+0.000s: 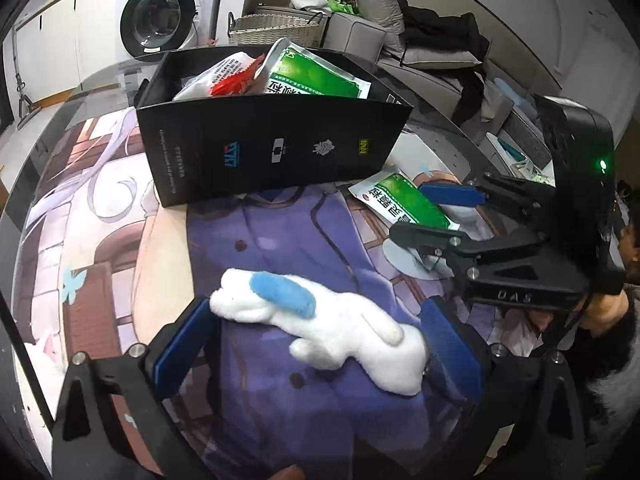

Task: Organize soft objects
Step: 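Move the right tool to the last green packet while the left approaches the white glove, then close the right tool on the green packet while the left grasps the white glove, then lift the green packet with the right tool while the left carries the glove over the box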

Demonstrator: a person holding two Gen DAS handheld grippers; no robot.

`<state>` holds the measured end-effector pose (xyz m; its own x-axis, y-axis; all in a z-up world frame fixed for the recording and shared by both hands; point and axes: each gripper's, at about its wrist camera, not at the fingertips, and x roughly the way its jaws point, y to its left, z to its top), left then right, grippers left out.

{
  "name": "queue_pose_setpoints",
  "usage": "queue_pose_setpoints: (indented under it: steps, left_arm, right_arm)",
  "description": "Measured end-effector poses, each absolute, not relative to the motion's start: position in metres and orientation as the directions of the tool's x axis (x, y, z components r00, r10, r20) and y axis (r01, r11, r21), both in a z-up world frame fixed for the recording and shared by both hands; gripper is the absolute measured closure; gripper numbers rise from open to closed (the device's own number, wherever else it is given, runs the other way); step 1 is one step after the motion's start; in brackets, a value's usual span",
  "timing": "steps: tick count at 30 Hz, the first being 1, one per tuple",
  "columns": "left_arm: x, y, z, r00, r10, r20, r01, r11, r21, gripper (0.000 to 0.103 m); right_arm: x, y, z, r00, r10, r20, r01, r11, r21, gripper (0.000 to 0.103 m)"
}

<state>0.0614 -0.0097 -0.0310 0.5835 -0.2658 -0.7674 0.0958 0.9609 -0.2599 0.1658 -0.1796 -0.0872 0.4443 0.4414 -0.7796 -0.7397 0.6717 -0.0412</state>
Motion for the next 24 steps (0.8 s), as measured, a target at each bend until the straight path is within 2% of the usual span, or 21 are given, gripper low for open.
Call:
queue_pose_setpoints:
  steps: [5, 12, 15, 16, 17, 19, 24]
  left_arm:
    - [0.066, -0.016, -0.032, 0.588, -0.23, -0.775, 0.088, 0.971, -0.221, 0.0]
    - [0.065, -0.032, -0.039, 0.604, -0.15, -0.783, 0.126, 0.988, -0.092, 0.003]
    - [0.062, -0.028, -0.037, 0.612, -0.16, -0.775, 0.145, 0.985, -0.089, 0.019]
    - [0.061, -0.027, -0.036, 0.614, -0.168, -0.772, 0.158, 0.983, -0.089, 0.03]
    - [0.059, -0.025, -0.035, 0.617, -0.173, -0.768, 0.165, 0.982, -0.089, 0.046]
    - [0.058, -0.021, -0.032, 0.623, -0.178, -0.762, 0.167, 0.982, -0.092, 0.061]
    - [0.057, -0.017, -0.029, 0.627, -0.195, -0.754, 0.171, 0.979, -0.111, 0.068]
  right_arm:
    - [0.161, -0.181, -0.088, 0.456, 0.446, -0.77, -0.738, 0.673, -0.047, 0.051]
    - [0.157, -0.181, -0.087, 0.455, 0.448, -0.77, -0.742, 0.669, -0.05, 0.055]
    - [0.157, -0.182, -0.087, 0.458, 0.447, -0.768, -0.741, 0.669, -0.052, 0.055]
    - [0.157, -0.182, -0.087, 0.459, 0.447, -0.768, -0.741, 0.669, -0.053, 0.055]
    - [0.156, -0.182, -0.087, 0.459, 0.447, -0.768, -0.741, 0.67, -0.053, 0.055]
    - [0.156, -0.181, -0.087, 0.464, 0.444, -0.767, -0.738, 0.672, -0.057, 0.055]
    - [0.152, -0.179, -0.086, 0.473, 0.444, -0.761, -0.739, 0.67, -0.068, 0.056]
